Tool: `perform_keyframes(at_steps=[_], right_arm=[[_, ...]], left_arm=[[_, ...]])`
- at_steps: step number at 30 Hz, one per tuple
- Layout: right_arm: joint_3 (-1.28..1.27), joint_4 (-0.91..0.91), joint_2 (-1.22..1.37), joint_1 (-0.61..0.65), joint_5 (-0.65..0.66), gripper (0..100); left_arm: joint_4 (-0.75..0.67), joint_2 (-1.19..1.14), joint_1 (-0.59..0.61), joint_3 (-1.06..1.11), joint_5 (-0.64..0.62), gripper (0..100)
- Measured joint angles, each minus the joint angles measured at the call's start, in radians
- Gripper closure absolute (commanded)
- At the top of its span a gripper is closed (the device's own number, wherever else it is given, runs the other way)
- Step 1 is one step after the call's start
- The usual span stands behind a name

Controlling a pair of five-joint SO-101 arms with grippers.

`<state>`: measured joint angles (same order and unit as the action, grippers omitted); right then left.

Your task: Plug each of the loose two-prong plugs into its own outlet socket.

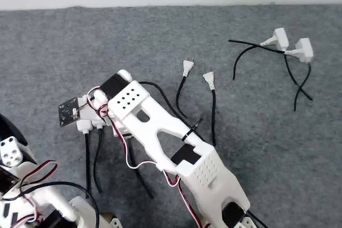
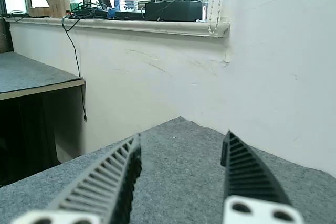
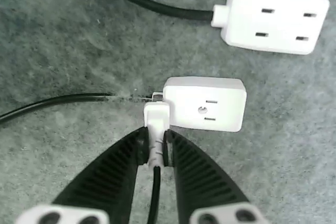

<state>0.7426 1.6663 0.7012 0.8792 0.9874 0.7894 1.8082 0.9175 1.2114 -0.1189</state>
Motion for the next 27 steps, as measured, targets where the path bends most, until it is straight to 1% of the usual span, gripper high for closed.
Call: perform_keyframes(at_steps=[10,16,22,27], right_arm=[[0.0,0.0,-0.138,0.0,0.002,99.1],[0.0,-0.044,-0.14,0.0,0.003,99.1],[0.0,-0.092,-0.081,-0.005,0.012,99.1],[0.0,-0.1,-0.072,-0.015,0.012,99.1]], left_arm=[[0.0,0.0,-0.002,0.0,0.0,75],[0.0,0.0,-0.002,0.0,0.0,75],[0.0,0.0,-0.002,0.0,0.0,75],[0.0,0.0,-0.002,0.0,0.0,75]])
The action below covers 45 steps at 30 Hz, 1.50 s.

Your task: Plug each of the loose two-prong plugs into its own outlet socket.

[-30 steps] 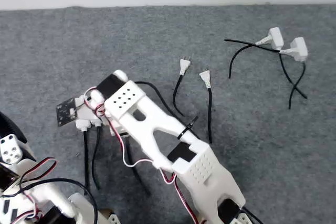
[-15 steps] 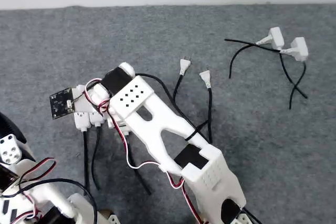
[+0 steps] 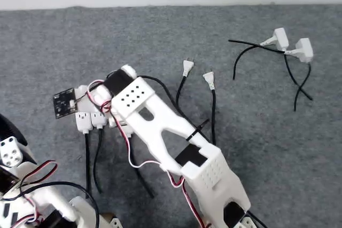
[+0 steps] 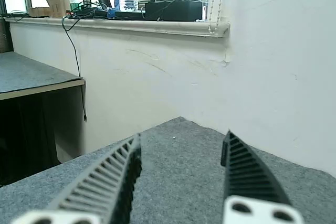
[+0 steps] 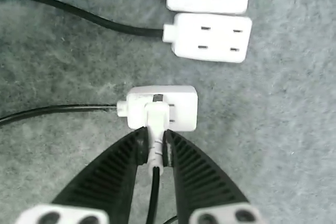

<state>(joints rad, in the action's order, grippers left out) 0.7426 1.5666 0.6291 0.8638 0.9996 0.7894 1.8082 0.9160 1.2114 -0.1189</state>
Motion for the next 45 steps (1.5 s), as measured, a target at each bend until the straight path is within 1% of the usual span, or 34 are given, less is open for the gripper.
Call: perform_keyframes(at_steps=[12,17,21,28,32,35,45], right_arm=[[0.0,-0.018,0.002,-0.034,0.003,99.1],[0.005,-0.028,0.058,-0.037,0.003,99.1],[0.086,-0.025,0.109,-0.054,0.003,99.1],[0.35,0.075,0.235,-0.057,0.003,99.1],[0.44,0.13,0.31,-0.057,0.0,99.1],[0.493,0.181,0.334,-0.058,0.0,99.1],[0.528,0.19,0.35,-0.068,0.0,99.1]], left_arm=[[0.0,0.0,0.0,0.0,0.0,75],[0.0,0.0,0.0,0.0,0.0,75],[0.0,0.0,0.0,0.0,0.0,75],[0.0,0.0,0.0,0.0,-0.002,75],[0.0,0.0,0.0,0.0,-0.002,75],[0.0,0.0,0.0,0.0,-0.002,75],[0.0,0.0,0.0,0.0,-0.002,75]])
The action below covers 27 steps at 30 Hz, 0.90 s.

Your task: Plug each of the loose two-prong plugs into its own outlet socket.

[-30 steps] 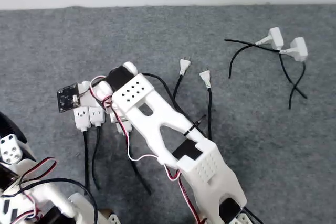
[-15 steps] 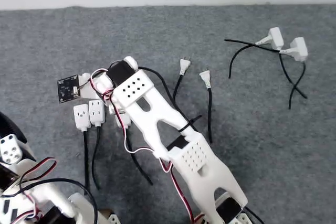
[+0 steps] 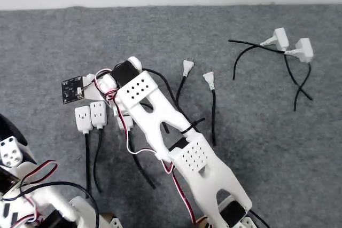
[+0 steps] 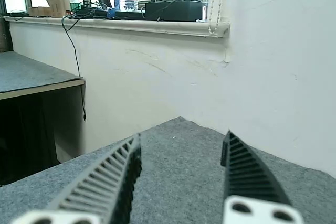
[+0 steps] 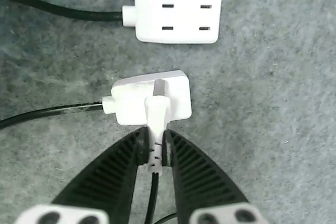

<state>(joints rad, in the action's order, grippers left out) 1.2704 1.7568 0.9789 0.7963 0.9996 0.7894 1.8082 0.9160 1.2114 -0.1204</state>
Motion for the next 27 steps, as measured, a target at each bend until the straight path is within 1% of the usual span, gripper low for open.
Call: perform_keyframes(at_steps=[7,11,14,19,22,25,27], right_arm=[[0.0,0.0,0.0,0.0,-0.028,99.1],[-0.002,0.0,-0.012,0.0,-0.061,99.1],[-0.051,0.0,-0.089,0.0,-0.087,99.1],[-0.29,0.0,-0.313,0.0,-0.137,99.1],[-0.463,0.0,-0.474,0.0,-0.164,99.1],[-0.624,0.0,-0.64,0.0,-0.203,99.1],[-0.724,0.0,-0.746,0.0,-0.226,99.1]], left_arm=[[0.0,0.0,-0.009,0.002,0.0,75],[0.0,0.0,-0.068,0.034,0.0,75],[0.0,0.0,-0.118,0.055,0.0,75],[0.0,0.0,-0.216,0.121,0.0,75],[0.0,0.0,-0.308,0.18,0.003,75],[-0.035,0.0,-0.404,0.252,0.048,76],[-0.084,0.0,-0.463,0.318,0.089,76]])
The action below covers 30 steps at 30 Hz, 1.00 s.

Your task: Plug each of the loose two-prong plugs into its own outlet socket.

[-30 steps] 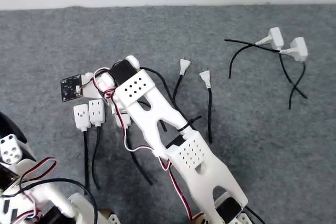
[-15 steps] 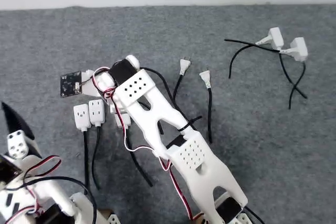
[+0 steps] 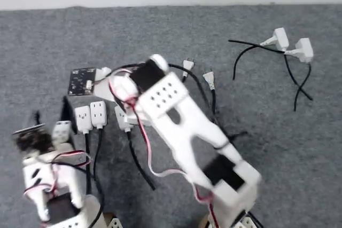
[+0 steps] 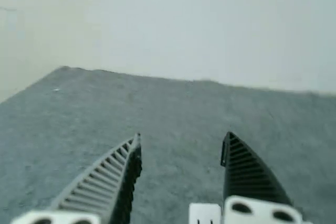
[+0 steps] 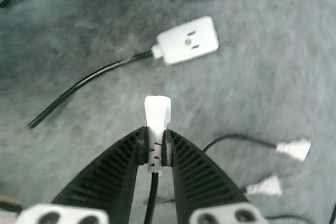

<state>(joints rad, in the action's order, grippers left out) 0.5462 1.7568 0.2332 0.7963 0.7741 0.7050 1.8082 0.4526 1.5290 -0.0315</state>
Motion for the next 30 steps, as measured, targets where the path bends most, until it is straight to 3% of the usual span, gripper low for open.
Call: perform_keyframes(at_steps=[3,7,19,30], right_arm=[[-0.127,-0.002,-0.153,0.0,-0.044,99.1],[-0.29,-0.038,-0.359,0.0,-0.1,99.1],[-0.663,-0.172,-0.726,0.069,-0.187,99.1],[-0.695,-0.176,-0.848,0.097,-0.219,99.1]], left_arm=[[-0.071,0.0,-0.063,0.094,0.054,76],[-0.063,0.0,-0.133,0.109,0.063,76],[0.364,0.0,-0.462,-0.216,0.072,75],[0.39,0.0,-0.626,-0.226,0.112,75]])
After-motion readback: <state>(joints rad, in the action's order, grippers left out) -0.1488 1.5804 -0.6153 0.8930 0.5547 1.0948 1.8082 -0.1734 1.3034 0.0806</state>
